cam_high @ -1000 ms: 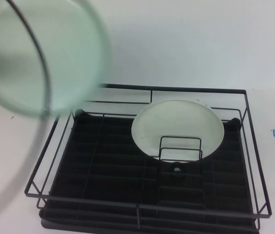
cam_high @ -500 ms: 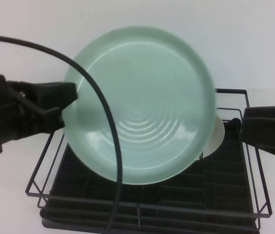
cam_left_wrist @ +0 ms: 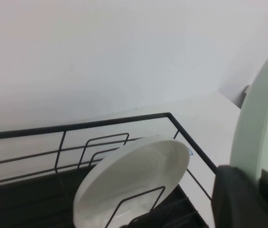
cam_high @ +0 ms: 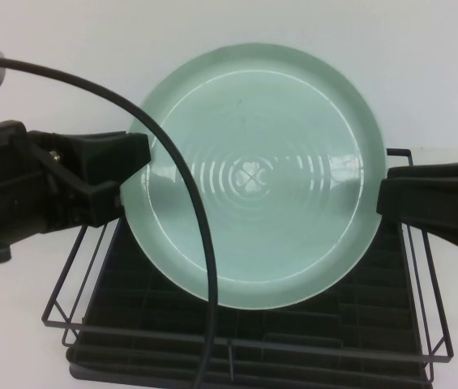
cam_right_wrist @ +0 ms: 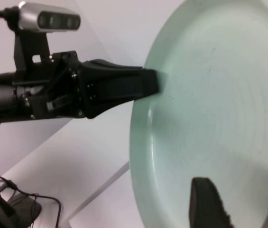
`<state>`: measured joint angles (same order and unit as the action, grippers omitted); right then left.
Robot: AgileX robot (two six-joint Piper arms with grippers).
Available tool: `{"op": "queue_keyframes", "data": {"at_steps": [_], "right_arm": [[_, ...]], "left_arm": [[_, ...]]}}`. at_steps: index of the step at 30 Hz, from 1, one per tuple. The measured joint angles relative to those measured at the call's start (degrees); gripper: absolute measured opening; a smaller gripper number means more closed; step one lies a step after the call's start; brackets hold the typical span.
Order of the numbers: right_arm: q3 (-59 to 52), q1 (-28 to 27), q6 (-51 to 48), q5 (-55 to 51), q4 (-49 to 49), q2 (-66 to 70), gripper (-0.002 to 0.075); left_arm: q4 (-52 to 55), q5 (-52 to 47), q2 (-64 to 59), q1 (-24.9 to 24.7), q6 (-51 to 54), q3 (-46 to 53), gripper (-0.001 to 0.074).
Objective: Place plate on rack
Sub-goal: Hand over the plate
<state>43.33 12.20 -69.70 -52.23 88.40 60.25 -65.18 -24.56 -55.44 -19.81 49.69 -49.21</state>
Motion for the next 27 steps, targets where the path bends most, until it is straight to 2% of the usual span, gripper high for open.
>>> {"op": "queue_keyframes", "data": {"at_steps": [2,3,8,11,16,27], "right_arm": [[0.0,0.0,-0.84,0.12,0.84,0.22,0.0318],[0.0,0.0,-1.57,0.12,1.39,0.22,0.0318],[3.04,0.0,-5.28,0.2,2.79,0.22,0.0325],[6.29,0.0,-5.34,0.34,3.03,0.35,0.0367],[10.39,0.1,-1.74,2.35,-0.54,0.35,0.0472],[10.81,0.1,4.42,-0.55,-7.21,1.98,0.0495]], "left_arm": [[0.0,-2.21,0.0,0.0,-0.06,0.0,0.0001],[0.0,0.28,0.0,0.0,0.11,0.0,0.0016],[-0.21,0.65,0.0,0.0,0.11,0.0,0.0016],[-0.83,-1.85,0.0,-0.27,0.38,0.0,0.0011],[-0.6,-1.6,0.0,-0.37,0.38,0.0,0.001],[-3.66,-2.05,0.0,-0.37,1.6,0.0,0.0009]]}}
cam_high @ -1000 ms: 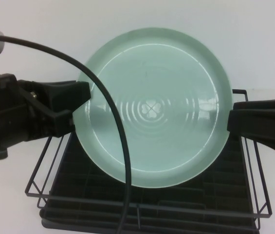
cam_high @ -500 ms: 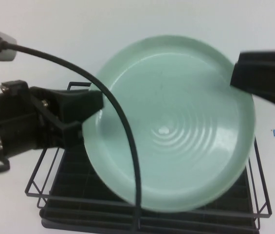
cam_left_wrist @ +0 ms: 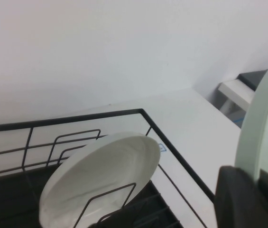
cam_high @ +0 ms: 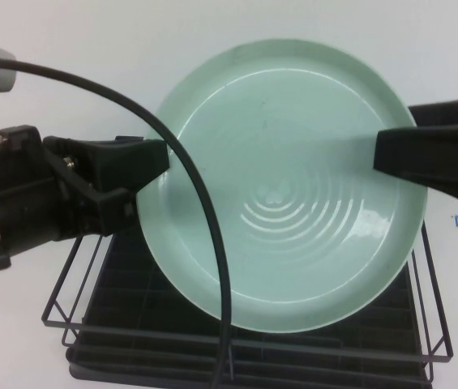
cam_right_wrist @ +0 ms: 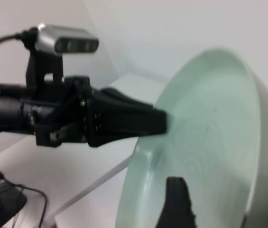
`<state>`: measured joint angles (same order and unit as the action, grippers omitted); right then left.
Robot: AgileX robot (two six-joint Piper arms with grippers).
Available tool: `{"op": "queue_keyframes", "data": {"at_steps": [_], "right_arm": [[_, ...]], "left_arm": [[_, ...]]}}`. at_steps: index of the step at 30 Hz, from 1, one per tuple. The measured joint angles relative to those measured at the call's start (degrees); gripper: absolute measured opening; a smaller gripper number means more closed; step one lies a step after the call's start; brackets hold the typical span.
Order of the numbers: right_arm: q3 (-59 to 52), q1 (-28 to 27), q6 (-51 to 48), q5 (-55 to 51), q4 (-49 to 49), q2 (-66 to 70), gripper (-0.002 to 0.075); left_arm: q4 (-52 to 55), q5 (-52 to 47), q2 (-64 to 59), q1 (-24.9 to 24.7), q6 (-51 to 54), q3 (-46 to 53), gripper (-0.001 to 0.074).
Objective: Place plate on rack
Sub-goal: Hand over the plate, then place the plate on the rack
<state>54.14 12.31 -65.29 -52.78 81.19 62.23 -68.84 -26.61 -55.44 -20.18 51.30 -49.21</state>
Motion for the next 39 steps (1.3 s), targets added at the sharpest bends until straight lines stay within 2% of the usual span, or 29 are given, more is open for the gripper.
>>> {"op": "queue_keyframes", "data": {"at_steps": [2,4,6,7,8,12,14,17,22,24,26,27,35,39], "right_arm": [[0.0,0.0,0.74,-0.95,-0.23,0.84,0.0491],[0.0,0.0,1.09,-2.2,-0.36,1.94,0.0444],[0.0,0.0,1.09,-3.76,-0.36,3.04,0.0328],[0.0,0.0,0.97,-4.67,-0.36,3.56,0.0231],[0.0,0.0,0.87,-4.55,-0.36,4.12,0.0165],[0.0,-0.5,-0.37,-3.94,-1.12,6.38,0.0114],[0.0,-0.77,-2.27,-3.22,-1.63,6.87,0.0101],[0.0,-0.64,-6.48,-3.8,-1.42,6.86,0.0095],[0.1,0.08,-12.04,-5.19,-2.54,6.86,0.0094],[0.1,0.08,-12.87,-3.08,-5.25,6.86,0.0093],[0.1,0.08,-13.36,-0.87,-8.01,6.86,0.0093],[0.1,0.08,-13.77,0.03,-9.04,6.86,0.0093],[0.1,0.08,-24.44,11.07,-12.41,6.86,0.0092],[0.1,0.08,-35.26,16.88,-12.49,7.33,0.0092]], "left_arm": [[-0.86,0.0,0.0,0.0,0.77,0.0,0.0008],[-2.02,-0.5,0.0,0.0,1.73,0.0,0.0008],[-2.83,-0.97,0.0,0.0,2.13,0.0,0.0008],[-2.83,-1.13,0.0,0.0,2.13,0.0,0.0009],[-2.96,-1.49,0.0,0.0,2.36,0.0,0.001],[-4.72,-2.88,0.11,0.19,3.74,0.0,0.0024],[-6.75,-3.87,0.11,0.19,4.91,0.0,0.0061],[-11.27,-5.69,0.11,0.22,4.77,0.0,0.019],[-21.59,-6.32,0.01,-0.02,4.13,0.0,0.0533],[-26.76,-6.1,0.01,-0.02,5.28,-0.41,0.0617],[-30.16,-6.22,0.01,-0.02,8.49,-1.89,0.0661],[-33.88,-8.08,0.44,0.05,13.16,-4.34,0.0701],[-30.72,-4.82,0.23,-0.02,20.77,-12.54,0.0689],[-27.53,0.29,0.23,-0.02,20.85,-13.1,0.0619]]}}
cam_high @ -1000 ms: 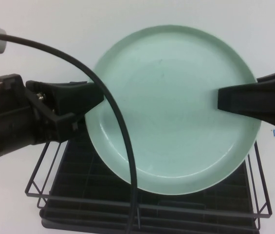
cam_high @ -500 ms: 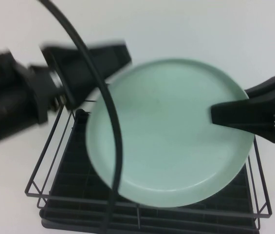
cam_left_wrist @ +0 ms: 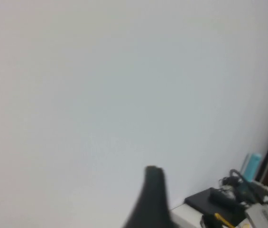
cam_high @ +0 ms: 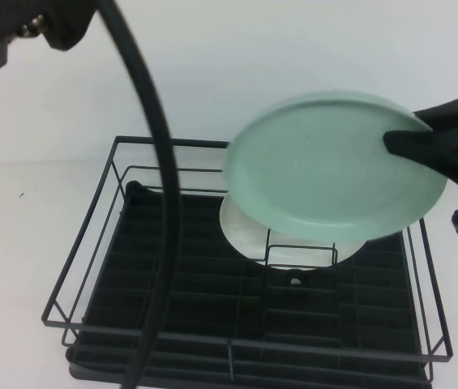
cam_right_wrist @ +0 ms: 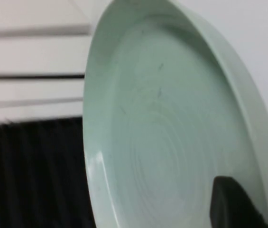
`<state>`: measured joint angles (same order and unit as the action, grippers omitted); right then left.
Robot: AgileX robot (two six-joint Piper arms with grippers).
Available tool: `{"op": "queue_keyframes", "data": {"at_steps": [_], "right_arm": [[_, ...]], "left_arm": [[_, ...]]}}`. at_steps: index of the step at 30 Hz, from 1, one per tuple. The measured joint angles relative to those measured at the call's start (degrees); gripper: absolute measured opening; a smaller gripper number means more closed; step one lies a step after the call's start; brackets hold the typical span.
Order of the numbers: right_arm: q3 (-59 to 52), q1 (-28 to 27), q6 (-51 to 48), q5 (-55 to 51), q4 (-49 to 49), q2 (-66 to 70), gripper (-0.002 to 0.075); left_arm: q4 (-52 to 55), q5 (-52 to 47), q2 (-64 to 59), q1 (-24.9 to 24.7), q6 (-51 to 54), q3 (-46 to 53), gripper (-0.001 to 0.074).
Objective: Place plate on rack
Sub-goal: Place the plate on the rack
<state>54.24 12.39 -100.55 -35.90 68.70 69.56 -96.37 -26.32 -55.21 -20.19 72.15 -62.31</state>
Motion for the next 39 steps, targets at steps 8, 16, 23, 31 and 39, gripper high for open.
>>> {"op": "queue_keyframes", "data": {"at_steps": [8,16,23,31,39], "right_arm": [[0.0,0.0,-13.49,1.8,-1.17,5.74,0.0092],[0.0,0.34,-18.46,4.78,0.56,7.72,0.0092],[0.0,0.46,-19.06,3.79,2.5,10.89,0.0092],[0.04,0.94,-19.69,3.66,3.89,16.72,0.0092],[0.52,0.94,-20.15,3.66,5.43,24.24,0.0092]], "left_arm": [[2.92,0.91,0.0,0.0,0.0,0.0,0.0274],[4.89,0.9,0.0,0.0,0.0,0.0,0.0173],[5.37,2.04,0.0,0.0,0.0,0.0,0.0169],[6.0,2.19,0.0,0.0,0.0,0.0,0.0169],[6.33,2.32,0.0,0.0,0.42,0.0,0.0169]]}}
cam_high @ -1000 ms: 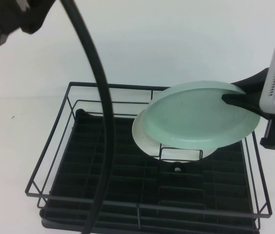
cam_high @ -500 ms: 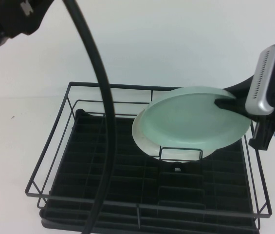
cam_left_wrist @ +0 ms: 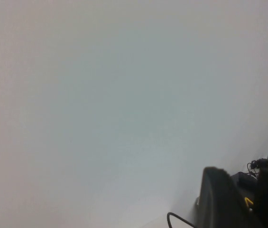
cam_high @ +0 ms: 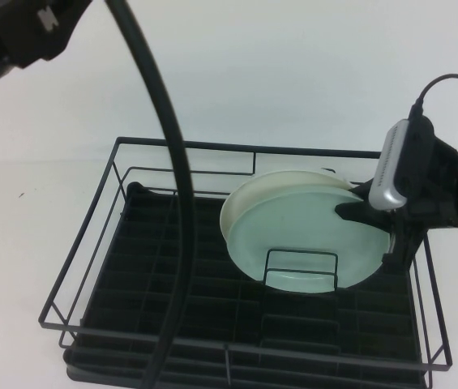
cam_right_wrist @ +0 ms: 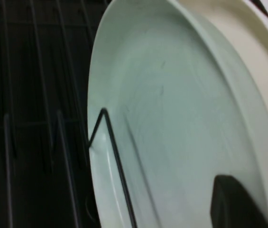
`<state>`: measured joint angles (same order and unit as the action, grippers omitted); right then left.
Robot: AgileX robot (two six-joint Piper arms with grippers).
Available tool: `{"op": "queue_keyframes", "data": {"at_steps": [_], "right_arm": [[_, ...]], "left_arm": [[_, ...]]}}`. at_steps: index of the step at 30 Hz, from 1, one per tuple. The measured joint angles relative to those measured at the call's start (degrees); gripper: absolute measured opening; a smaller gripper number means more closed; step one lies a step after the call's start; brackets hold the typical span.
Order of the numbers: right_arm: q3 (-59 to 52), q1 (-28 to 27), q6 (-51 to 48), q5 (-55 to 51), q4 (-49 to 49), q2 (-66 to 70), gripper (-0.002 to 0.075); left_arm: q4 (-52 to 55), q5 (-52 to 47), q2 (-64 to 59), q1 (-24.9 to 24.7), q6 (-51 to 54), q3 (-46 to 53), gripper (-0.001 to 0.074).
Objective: Place plate on rack
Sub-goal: Place the plate on the rack
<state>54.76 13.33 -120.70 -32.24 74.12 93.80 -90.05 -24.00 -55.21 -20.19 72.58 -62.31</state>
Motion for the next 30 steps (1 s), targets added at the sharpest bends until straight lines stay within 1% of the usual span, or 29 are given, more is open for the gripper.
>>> {"op": "queue_keyframes", "data": {"at_steps": [7,10,11,15,18,22,28,30], "right_arm": [[0.49,0.0,-0.15,-0.95,3.22,1.7,0.0096],[0.49,0.0,0.31,-1.22,3.32,1.7,0.0123],[0.49,0.0,1.06,-1.54,3.32,1.7,0.0147],[0.13,0.11,2.62,-2.95,3.06,1.59,0.0288],[0.03,0.19,2.87,-3.19,2.97,0.96,0.0334],[0.03,0.19,2.98,-3.19,2.97,-1.58,0.0347],[0.03,0.19,4.3,-4.72,2.73,-8.02,0.0349],[0.03,0.19,6.27,-6.23,2.73,-11.3,0.0337]], "left_arm": [[1.27,0.0,0.0,0.0,0.09,0.0,0.0169],[1.68,0.0,0.0,0.0,0.09,0.0,0.0169],[1.68,0.0,0.0,0.0,0.09,0.0,0.0169],[1.68,-0.1,0.0,0.0,0.09,0.0,0.0169],[3.05,-0.1,0.0,0.0,0.2,0.0,0.0169],[8.49,-0.19,0.0,0.0,0.31,0.0,0.0169],[12.02,-0.89,0.85,0.0,0.31,0.0,0.0167],[15.76,-1.69,2.97,0.0,0.31,0.0,0.0148]]}}
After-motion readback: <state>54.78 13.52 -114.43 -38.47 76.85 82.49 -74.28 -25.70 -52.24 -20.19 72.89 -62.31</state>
